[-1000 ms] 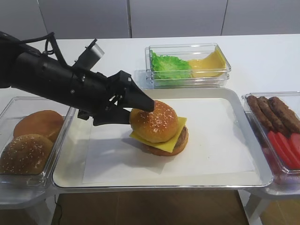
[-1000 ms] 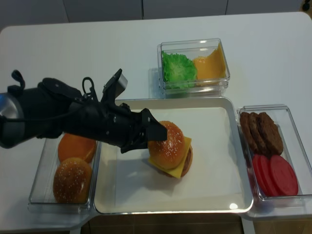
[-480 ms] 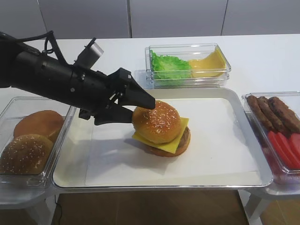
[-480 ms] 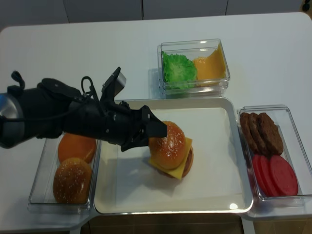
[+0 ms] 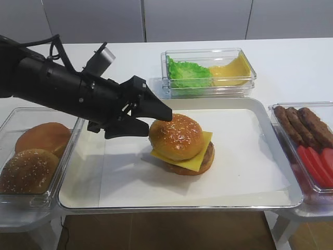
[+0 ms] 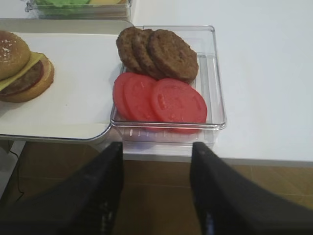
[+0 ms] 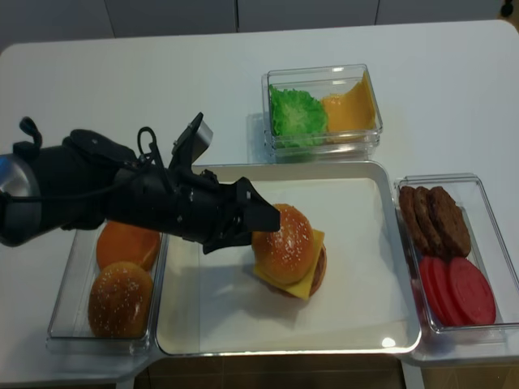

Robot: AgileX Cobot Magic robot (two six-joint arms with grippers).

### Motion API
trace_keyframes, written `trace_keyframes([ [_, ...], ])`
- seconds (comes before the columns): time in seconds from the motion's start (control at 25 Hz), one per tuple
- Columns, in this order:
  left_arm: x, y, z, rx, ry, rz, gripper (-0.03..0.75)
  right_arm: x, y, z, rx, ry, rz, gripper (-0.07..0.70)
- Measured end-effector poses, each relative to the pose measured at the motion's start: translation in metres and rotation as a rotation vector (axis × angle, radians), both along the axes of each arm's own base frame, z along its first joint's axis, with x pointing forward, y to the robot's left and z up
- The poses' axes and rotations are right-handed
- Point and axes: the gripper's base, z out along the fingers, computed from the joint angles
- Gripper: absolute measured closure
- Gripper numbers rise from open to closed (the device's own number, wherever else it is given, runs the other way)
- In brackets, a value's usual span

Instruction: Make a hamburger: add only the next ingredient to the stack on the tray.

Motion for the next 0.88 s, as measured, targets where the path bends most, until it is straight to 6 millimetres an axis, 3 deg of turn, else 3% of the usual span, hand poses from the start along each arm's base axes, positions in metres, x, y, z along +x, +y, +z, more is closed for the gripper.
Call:
trace_keyframes([
  [0.88, 0.0067, 0.0023, -0.0007, 0.016, -0.025, 0.073, 0.18, 0.0, 0.0, 0.0, -0.005, -0.001, 0.003, 0.276],
])
